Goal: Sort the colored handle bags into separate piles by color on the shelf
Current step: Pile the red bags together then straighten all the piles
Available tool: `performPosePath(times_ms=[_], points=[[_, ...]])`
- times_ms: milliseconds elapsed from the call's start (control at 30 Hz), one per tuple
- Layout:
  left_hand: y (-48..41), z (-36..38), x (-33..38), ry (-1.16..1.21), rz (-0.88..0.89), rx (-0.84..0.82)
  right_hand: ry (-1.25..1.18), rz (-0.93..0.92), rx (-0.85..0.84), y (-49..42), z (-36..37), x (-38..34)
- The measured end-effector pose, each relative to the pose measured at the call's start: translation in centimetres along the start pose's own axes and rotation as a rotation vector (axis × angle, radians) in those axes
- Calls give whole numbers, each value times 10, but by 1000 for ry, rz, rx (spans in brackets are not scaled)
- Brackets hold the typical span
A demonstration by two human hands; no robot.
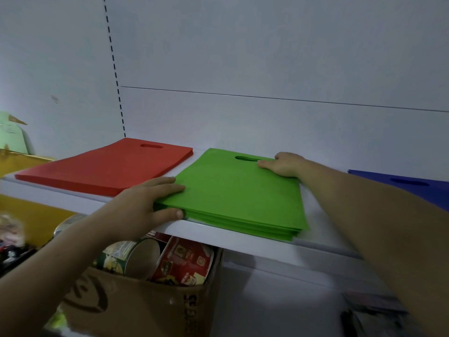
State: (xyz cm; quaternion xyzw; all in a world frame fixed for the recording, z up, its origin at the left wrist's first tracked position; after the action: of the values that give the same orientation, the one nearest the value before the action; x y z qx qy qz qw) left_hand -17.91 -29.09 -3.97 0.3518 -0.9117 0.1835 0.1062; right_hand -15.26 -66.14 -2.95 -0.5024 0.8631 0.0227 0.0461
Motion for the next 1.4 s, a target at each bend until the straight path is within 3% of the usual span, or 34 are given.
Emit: performPosePath(times_ms=[533, 700, 1400], points=[[1, -3, -2, 49, 8, 89, 13, 49, 62, -4, 2, -12], [2, 2, -2, -18, -5, 35, 18, 78, 38, -9, 7, -11], [2, -6, 2, 17, 17, 101, 175, 0, 37, -3, 0, -21]])
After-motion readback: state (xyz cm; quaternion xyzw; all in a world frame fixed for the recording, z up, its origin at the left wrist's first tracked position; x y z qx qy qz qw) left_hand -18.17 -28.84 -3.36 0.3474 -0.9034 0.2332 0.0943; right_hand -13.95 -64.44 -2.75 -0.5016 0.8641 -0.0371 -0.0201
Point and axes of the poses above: each hand's wrist, its own y-axis away from the middle knuckle, its own z-axis out of the palm, x = y × z, the point moved 7 cm from there along -y, towards the middle knuckle, and after that the axes turned 4 degrees about y, right-handed, at the moved point
